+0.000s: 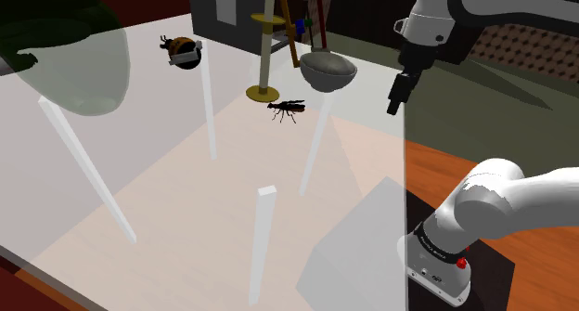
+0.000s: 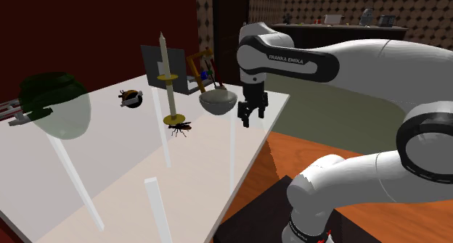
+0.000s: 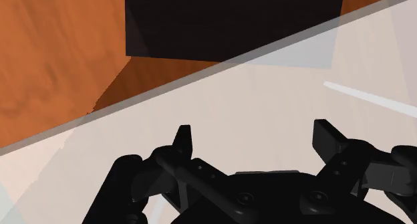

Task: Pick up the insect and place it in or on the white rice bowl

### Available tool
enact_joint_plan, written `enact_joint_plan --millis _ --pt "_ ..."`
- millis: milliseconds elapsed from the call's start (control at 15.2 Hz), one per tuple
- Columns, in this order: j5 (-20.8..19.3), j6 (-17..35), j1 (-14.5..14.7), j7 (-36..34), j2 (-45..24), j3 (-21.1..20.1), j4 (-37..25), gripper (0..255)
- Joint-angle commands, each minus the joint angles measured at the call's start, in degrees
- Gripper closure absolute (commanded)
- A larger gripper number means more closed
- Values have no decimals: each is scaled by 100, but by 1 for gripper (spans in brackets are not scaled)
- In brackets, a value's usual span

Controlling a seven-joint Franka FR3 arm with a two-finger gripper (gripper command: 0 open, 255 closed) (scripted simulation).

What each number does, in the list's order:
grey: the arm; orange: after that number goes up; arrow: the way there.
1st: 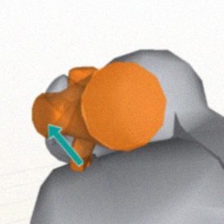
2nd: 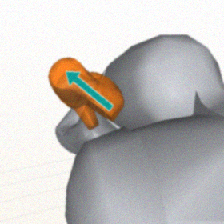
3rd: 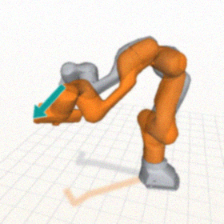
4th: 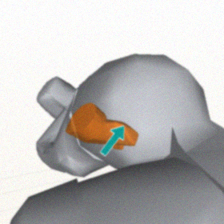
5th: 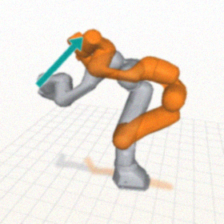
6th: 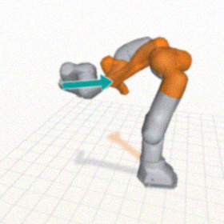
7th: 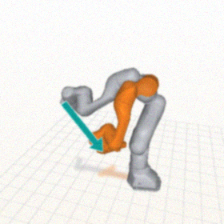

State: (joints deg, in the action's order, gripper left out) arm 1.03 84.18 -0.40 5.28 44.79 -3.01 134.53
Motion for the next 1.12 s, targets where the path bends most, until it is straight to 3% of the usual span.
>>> enact_joint_plan --millis 0,528,1056 --pt "0 0 0 0 0 0 0 0" --pt "249 324 214 -678 -1524 -796 -1104 0" --pt "73 346 387 -1435 -3223 -1525 -2630 0"
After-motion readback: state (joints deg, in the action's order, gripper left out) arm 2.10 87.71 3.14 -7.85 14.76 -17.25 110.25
